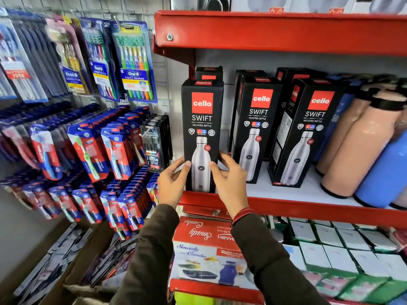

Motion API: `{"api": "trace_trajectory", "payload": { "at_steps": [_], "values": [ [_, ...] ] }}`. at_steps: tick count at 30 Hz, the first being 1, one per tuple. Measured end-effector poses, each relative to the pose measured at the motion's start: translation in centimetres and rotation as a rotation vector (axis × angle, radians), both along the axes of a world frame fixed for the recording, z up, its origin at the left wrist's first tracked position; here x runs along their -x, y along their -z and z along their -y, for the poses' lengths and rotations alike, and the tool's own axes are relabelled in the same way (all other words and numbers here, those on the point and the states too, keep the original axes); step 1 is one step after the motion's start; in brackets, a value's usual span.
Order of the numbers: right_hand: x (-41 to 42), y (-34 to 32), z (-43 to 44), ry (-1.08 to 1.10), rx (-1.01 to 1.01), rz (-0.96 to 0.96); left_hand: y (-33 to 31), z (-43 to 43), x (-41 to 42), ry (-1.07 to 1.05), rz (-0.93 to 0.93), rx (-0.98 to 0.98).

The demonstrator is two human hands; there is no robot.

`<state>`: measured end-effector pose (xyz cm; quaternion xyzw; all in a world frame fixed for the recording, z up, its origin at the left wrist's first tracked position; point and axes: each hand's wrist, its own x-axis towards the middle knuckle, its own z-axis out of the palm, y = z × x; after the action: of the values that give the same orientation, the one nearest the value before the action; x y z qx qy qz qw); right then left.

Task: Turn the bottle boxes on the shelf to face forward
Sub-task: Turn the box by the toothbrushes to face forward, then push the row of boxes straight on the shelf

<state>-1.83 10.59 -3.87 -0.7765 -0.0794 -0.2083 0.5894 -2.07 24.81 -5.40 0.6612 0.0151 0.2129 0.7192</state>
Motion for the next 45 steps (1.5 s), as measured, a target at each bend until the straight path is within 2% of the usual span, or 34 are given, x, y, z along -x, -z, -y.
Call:
{"api": "trace_trajectory", "payload": {
  "at_steps": [9,14,16,19,23,27,32,34,41,45],
  "values": [
    [0.6,0.3,0.3,-0.019,0.019,0.004,-0.3,0.8,1.4,-0.07,0.02,-0.022],
    [1.2,0.1,2.3,0.066,0.048,0.091,0.3,2.9,2.8,-0.404,0.189,0.045],
    [1.4,-0.3,3.9,0.122,-0.002,0.144,0.2,4.1,3.1,-0.484,0.322,-0.038],
    [0.9,-0.6,6.3,0.186,-0.053,0.189,-0.4,6.5,3.1,-0.444,0.459,-0.165],
    [-0.1,-1.1,8.5,0.189,-0.059,0.126,-1.4,10.8,2.5,-0.243,0.538,-0.304],
    [-1.8,-1.6,9.8,0.161,-0.016,-0.021,-1.9,13.9,-0.1,-0.052,0.394,-0.386],
    [-3.6,-1.9,10.9,0.088,0.033,-0.191,-3.2,15.4,-3.6,0.062,-0.006,-0.157],
    [-3.7,-2.1,11.1,0.072,0.038,-0.216,-3.4,15.4,-4.2,0.088,-0.099,-0.106],
    [-3.6,-1.9,11.5,0.126,0.082,-0.195,-3.3,15.4,-3.9,0.009,-0.127,-0.138],
    [-2.5,-1.8,12.1,0.115,0.043,-0.17,-2.9,15.1,-3.1,0.007,-0.111,-0.181]
  ]
}}
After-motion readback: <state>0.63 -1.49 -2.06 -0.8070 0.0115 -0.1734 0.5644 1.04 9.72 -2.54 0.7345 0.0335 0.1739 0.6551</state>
